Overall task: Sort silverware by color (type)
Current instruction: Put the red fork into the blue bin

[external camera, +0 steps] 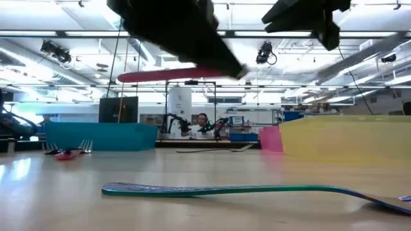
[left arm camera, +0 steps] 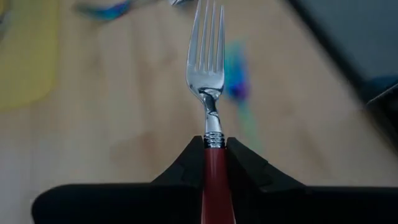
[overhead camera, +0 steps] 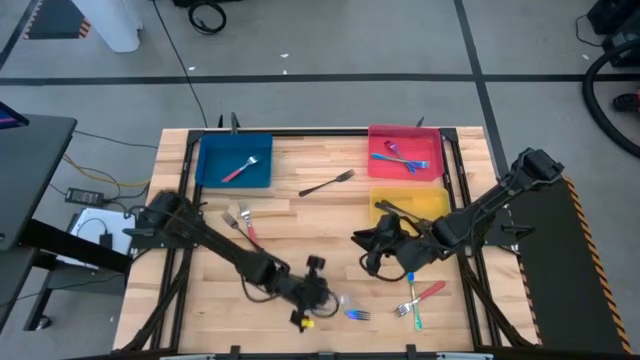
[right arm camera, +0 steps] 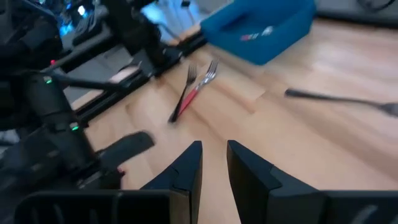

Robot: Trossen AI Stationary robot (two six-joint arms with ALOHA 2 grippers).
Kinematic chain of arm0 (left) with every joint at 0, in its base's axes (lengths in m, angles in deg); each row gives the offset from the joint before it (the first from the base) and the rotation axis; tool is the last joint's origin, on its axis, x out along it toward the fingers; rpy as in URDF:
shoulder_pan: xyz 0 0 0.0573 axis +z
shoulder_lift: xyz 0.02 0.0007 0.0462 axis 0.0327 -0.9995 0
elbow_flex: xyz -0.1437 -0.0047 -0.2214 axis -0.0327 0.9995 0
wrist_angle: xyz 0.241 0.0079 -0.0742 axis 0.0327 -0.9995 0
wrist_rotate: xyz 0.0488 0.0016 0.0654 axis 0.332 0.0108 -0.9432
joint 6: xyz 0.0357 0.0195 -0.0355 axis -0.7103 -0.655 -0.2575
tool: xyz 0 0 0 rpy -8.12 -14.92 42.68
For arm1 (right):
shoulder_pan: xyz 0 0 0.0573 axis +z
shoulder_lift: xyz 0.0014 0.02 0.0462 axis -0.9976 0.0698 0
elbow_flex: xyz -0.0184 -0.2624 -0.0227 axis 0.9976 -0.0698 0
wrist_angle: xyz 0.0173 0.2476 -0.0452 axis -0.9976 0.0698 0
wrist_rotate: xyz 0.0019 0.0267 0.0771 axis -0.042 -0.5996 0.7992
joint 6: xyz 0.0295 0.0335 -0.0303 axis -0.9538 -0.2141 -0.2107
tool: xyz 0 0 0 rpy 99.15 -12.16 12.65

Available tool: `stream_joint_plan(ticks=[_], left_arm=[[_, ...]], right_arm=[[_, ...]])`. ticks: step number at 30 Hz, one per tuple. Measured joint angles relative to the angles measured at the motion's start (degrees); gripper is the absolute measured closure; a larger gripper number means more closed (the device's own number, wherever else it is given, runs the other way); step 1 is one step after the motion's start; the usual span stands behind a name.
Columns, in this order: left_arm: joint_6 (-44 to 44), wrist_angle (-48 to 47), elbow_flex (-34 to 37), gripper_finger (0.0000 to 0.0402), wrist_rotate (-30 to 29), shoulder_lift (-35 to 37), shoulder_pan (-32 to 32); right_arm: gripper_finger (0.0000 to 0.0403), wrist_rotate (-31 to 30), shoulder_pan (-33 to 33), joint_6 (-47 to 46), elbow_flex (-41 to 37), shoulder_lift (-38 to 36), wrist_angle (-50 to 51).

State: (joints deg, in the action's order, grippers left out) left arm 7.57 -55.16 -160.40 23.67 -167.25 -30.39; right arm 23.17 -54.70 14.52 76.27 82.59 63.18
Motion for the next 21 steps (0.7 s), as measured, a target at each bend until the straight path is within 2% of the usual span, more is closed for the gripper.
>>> stream_joint_plan(ticks=[4,8,13,18,21], left_arm=[[-1.28,-7.96,-0.02,0.0363,-1.01,3.73,3.89],[-3.45,-14.83,0.00,0.0365,-2.41,6.24,7.73],[-6.55,-21.10,-0.04,0.0399,-2.48,9.32,12.69],[-8.53,-26.79,-0.04,0.0401,-2.34,13.41,16.87],[-9.22,-30.58,-0.04,0.0401,-0.31,16.70,18.97]], right_arm=[[0.0320,-5.01,2.62,0.06,0.00,0.00,0.02],[0.0320,-6.60,3.96,-0.01,0.00,0.00,0.01],[0.0320,-6.77,4.43,-0.05,0.00,0.00,-0.12],[0.0320,-7.22,4.43,0.06,0.00,0.00,-0.40],[0.0320,-7.21,4.43,0.33,0.00,0.00,-0.39]])
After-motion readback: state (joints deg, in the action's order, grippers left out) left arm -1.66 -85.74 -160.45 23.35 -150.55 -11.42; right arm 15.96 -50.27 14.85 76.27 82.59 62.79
